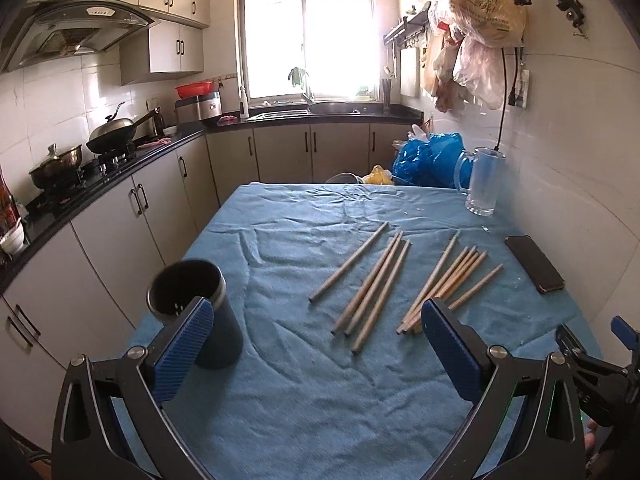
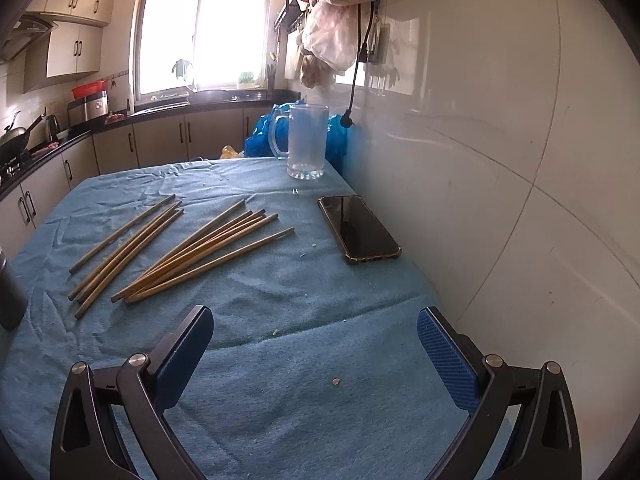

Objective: Organize utensils
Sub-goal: 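Move both grippers toward the wooden chopsticks on the towel, then close the left gripper on one chopstick while the right gripper grasps another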

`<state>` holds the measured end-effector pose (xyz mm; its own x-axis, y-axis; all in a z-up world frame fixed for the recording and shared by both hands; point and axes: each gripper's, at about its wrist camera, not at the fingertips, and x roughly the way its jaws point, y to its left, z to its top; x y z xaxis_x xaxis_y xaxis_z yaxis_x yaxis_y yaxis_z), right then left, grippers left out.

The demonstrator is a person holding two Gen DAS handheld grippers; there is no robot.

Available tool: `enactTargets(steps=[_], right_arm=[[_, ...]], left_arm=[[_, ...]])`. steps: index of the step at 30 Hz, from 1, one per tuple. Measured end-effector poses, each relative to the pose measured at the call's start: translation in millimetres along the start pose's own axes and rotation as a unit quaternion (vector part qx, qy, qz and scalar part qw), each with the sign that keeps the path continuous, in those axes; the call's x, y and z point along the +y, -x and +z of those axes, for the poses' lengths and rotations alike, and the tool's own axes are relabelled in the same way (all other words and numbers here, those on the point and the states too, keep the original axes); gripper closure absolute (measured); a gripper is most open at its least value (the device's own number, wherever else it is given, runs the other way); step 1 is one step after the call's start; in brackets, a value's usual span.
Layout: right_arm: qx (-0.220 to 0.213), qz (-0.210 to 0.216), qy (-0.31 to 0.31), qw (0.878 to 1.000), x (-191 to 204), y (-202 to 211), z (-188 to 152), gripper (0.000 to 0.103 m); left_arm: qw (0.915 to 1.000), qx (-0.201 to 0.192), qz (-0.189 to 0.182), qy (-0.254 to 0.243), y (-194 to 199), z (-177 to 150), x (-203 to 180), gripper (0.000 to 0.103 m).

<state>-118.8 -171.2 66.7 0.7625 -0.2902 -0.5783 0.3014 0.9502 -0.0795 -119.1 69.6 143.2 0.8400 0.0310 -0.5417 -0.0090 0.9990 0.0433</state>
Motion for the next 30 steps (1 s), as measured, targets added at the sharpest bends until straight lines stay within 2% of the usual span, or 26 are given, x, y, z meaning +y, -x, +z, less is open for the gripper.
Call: enactTargets(steps=[6,11,17,20,22,27,30], right_arm=[[0.016,0.022,-0.012,1.0,-6,-14,11,0.0],[0.046,0.062,-0.029,0.997,-9,-37,21,0.0],[0.084,0.109,-0.04,0.99,-10,-69,29,0.0],[0.107,0.125,-0.044,0.985,-8,-88,33,0.006],[0.126,0.145,-0.051,0.98,-6,-102,37,0.014],[0.159,0.191,-0.06,0.967,6,-127,44,0.026],[0.174,0.206,-0.055,0.961,15,-140,45,0.032]], left_arm=[[0.9989,0.036,-0.023,0.016,-29,40,8,0.0],[0.9973,0.058,-0.033,0.031,-67,71,-1,0.0],[0.9922,0.109,-0.04,0.047,-131,78,-20,0.003],[0.9912,0.126,-0.022,0.033,-166,73,-29,0.014],[0.9892,0.142,-0.012,0.034,-186,69,-30,0.023],[0.9832,0.174,0.006,0.053,-230,57,-23,0.024],[0.9817,0.183,0.024,0.047,-246,52,-20,0.024]])
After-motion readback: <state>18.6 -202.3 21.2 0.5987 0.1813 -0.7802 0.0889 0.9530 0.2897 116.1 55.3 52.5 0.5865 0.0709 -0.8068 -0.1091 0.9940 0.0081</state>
